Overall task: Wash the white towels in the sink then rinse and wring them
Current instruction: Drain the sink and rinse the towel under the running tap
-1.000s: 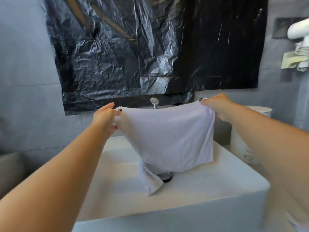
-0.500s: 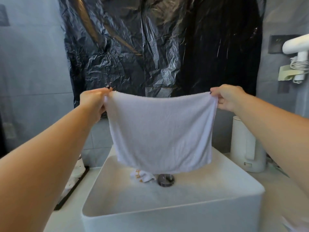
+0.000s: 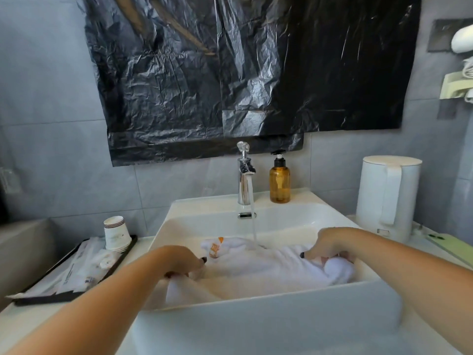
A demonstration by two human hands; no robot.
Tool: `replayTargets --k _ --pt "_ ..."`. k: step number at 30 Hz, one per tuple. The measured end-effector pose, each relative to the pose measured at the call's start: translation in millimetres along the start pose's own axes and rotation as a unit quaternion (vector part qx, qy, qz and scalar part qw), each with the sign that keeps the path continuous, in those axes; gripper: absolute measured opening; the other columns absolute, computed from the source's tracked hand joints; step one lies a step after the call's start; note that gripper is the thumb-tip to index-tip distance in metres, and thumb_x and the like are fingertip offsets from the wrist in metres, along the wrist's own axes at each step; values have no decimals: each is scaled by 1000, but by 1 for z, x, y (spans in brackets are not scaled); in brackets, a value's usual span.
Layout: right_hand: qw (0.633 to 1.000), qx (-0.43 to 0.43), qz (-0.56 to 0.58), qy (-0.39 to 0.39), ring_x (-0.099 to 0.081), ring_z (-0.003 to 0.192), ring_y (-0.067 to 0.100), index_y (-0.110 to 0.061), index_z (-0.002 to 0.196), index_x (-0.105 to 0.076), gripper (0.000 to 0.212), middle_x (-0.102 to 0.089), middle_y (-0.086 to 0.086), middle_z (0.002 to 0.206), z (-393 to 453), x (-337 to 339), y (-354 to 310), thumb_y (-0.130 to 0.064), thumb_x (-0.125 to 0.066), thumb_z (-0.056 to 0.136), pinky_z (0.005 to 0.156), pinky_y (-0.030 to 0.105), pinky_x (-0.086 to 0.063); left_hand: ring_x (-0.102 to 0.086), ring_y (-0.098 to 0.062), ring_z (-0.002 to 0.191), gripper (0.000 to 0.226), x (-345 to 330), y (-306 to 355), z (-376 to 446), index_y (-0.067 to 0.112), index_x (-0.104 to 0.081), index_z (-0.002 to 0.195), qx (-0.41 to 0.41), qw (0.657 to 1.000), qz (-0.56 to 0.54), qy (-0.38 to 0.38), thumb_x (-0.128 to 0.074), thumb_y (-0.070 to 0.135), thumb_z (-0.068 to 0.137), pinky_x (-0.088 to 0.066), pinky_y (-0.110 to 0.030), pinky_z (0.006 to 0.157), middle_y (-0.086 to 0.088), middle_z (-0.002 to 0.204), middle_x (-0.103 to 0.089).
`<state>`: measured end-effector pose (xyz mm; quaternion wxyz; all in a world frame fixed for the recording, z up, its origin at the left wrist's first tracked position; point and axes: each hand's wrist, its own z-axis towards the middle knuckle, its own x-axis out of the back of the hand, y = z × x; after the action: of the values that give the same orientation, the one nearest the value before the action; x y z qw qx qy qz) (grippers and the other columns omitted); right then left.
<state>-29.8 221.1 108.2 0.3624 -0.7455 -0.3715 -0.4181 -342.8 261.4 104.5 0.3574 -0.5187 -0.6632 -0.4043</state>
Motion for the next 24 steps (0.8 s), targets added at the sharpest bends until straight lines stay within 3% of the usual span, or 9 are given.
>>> replayTargets --k 1,3,5,10,14,16,18,21,24 --pt "1000 3 -10 -1 -63 72 25 -8 87 -64 51 -71 9 97 3 -3 -4 -59 -65 80 72 30 -55 -53 -16 65 48 -2 5 0 16 -60 88 6 1000 8 -7 -39 57 99 -41 -22 57 -3 94 -61" --pt "1000 12 -4 -2 -64 69 24 -6 86 -65 57 -71 9 89 9 -10 -12 -61 -70 74 71 29 -57 -64 -22 100 58 -9 13 0 8 -60 115 10 999 -18 -33 -39 60 99 -49 -27 83 -9 112 -63" --pt "1000 23 4 6 -62 75 22 -6 97 -59 58 -64 7 92 11 -17 -16 -57 -75 74 68 28 -52 -55 -26 121 69 -14 18 6 6 -47 136 -12 1000 -9 -14 -44 62 96 -44 -31 100 -12 135 -55" --pt "1000 19 18 17 -55 101 25 -3 130 -48 80 -53 9 116 15 -21 -10 -55 -75 77 80 29 -46 -64 -25 94 40 -25 18 19 10 -61 111 -90 995 40 32 -54 46 94 -49 -27 72 -7 105 -61" --pt "996 -4 80 -43 -45 131 33 -2 137 -44 76 -40 15 148 12 -8 2 -42 -78 80 102 40 -44 -62 -26 98 34 -15 18 12 3 -67 113 -108 986 -7 128 -43 26 102 -47 -29 80 -14 111 -68" --pt "992 -11 124 -32 -51 124 32 -4 130 -47 71 -49 14 137 11 1 5 -39 -81 78 98 39 -47 -64 -36 86 29 2 16 10 3 -66 88 -121 973 -117 160 -45 19 99 -46 -29 65 -24 98 -71" --pt "993 -14 117 13 -60 108 29 -7 116 -47 67 -56 10 118 9 11 7 -45 -82 73 87 35 -53 -60 -36 72 26 19 11 6 8 -57 72 -134 936 -247 211 -48 15 95 -39 -28 60 -21 78 -63" --pt "996 -24 69 45 -61 87 21 -14 101 -57 52 -64 5 110 1 31 7 -54 -77 74 73 28 -50 -48 -24 68 23 37 10 -2 12 -49 74 -158 883 -391 208 -46 10 97 -35 -29 59 -10 74 -50" --pt "984 19 172 35 -55 79 15 -17 91 -60 18 -63 3 110 -16 56 8 -34 -66 91 65 26 -47 -59 -27 77 16 50 13 -16 13 -56 86 -160 838 -496 161 -48 18 98 -50 -30 67 -9 83 -60"
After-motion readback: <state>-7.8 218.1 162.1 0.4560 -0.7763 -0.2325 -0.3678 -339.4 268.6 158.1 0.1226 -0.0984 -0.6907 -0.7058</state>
